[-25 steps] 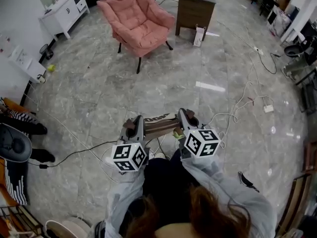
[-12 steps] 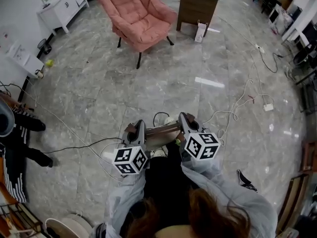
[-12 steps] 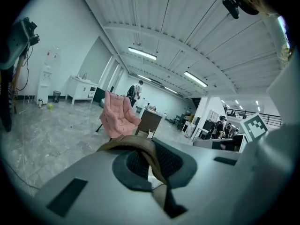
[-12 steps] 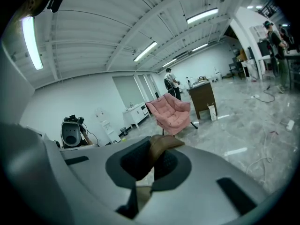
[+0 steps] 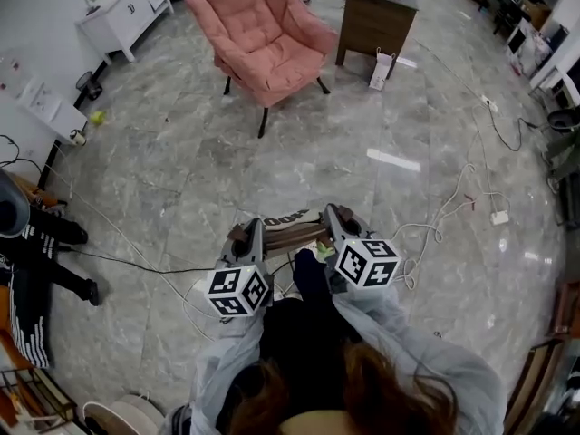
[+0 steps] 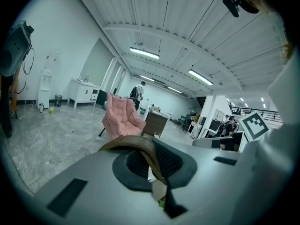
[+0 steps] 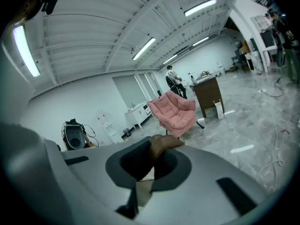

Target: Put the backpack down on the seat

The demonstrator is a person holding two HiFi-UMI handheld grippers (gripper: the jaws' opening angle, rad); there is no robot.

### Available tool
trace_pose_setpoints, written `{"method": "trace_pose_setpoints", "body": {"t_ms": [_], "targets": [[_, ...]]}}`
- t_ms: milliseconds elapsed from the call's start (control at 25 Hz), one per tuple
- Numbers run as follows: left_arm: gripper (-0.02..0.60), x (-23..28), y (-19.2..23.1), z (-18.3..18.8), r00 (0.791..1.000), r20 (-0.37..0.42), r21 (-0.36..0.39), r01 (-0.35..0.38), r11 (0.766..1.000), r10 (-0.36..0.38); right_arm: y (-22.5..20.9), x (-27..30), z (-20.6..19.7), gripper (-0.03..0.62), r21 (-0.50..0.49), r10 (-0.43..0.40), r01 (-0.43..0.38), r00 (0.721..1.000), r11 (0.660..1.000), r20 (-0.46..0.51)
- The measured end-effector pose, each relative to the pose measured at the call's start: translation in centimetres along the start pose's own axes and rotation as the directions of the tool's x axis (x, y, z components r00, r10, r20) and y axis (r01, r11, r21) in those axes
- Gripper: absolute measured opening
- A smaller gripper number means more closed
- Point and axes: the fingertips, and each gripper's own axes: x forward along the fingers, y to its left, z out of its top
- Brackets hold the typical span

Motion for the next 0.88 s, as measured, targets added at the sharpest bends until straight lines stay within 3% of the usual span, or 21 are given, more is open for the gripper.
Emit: {"method": "trace_pose_setpoints", "body": {"t_ms": [520,880], "targets": [[0.014,10.8,3.0,2.2,0.997,-0.021,-0.055,-0.075,0.996,0.074,-4.0,10.7,5.5,0.009,-0.018,0.043,-0.045,0.996,0.999,-0.083],[0.014,14.8,2.7,3.1,0.997,0.018,-0.039,-0.069,0.997,0.070,-6.3,13.1,7.4,0.009,-0.023,0.063,-0.064,0.995,0.998,-0.072]]}}
